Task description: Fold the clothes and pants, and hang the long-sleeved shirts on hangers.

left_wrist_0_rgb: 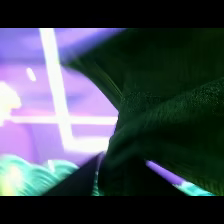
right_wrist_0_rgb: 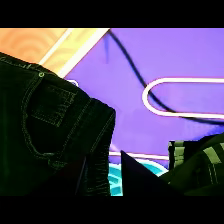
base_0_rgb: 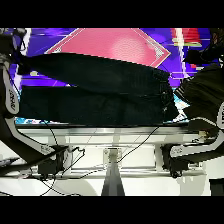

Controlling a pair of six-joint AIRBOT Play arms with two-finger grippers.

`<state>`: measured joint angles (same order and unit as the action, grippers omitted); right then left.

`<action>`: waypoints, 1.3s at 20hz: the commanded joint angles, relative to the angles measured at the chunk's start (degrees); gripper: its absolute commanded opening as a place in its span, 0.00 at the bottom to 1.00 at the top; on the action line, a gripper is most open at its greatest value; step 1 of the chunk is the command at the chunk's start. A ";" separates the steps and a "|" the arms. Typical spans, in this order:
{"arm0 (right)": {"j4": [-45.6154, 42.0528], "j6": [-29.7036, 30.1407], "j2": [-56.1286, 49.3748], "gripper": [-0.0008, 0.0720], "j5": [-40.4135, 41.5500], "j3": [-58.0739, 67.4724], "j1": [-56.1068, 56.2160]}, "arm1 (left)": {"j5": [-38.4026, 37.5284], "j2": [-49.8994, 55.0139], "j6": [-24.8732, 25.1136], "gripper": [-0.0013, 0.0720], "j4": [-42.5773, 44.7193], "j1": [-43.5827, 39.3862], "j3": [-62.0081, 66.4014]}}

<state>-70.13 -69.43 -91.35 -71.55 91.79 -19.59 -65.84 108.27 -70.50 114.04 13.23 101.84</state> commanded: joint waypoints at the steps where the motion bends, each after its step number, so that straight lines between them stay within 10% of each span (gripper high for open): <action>1: 2.08 -0.17 0.00 0.33 -0.07 -0.02 0.02 | -3.85 4.28 -1.92 0.78 3.87 1.31 -0.04; 7: 5.44 -0.15 0.00 0.33 -0.11 -0.02 0.00 | -3.87 1.36 -16.65 0.77 12.20 2.34 0.07; 9: 5.46 -0.15 0.00 0.33 -0.50 -0.02 0.00 | -3.85 -0.72 -16.79 0.58 12.68 3.32 0.07; 14: 5.40 -0.11 0.00 0.33 -1.51 -0.02 0.00 | -4.31 -5.44 -26.16 0.56 13.46 8.13 0.07; 16: 5.40 -0.11 0.00 0.33 -1.51 -0.02 0.00 | -4.63 -7.13 -29.20 0.40 12.07 10.27 0.07; 17: 5.40 -0.11 0.00 0.33 -1.53 -0.02 0.00 | -4.94 -8.11 -29.18 0.08 10.47 11.21 0.07; 26: 4.94 0.13 0.02 0.32 -10.36 0.00 0.00 | -6.10 -20.63 -11.28 0.06 -20.22 14.99 0.02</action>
<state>-64.99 -69.41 -91.35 -78.06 91.79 -19.59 -71.75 91.61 -89.36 107.63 27.59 101.84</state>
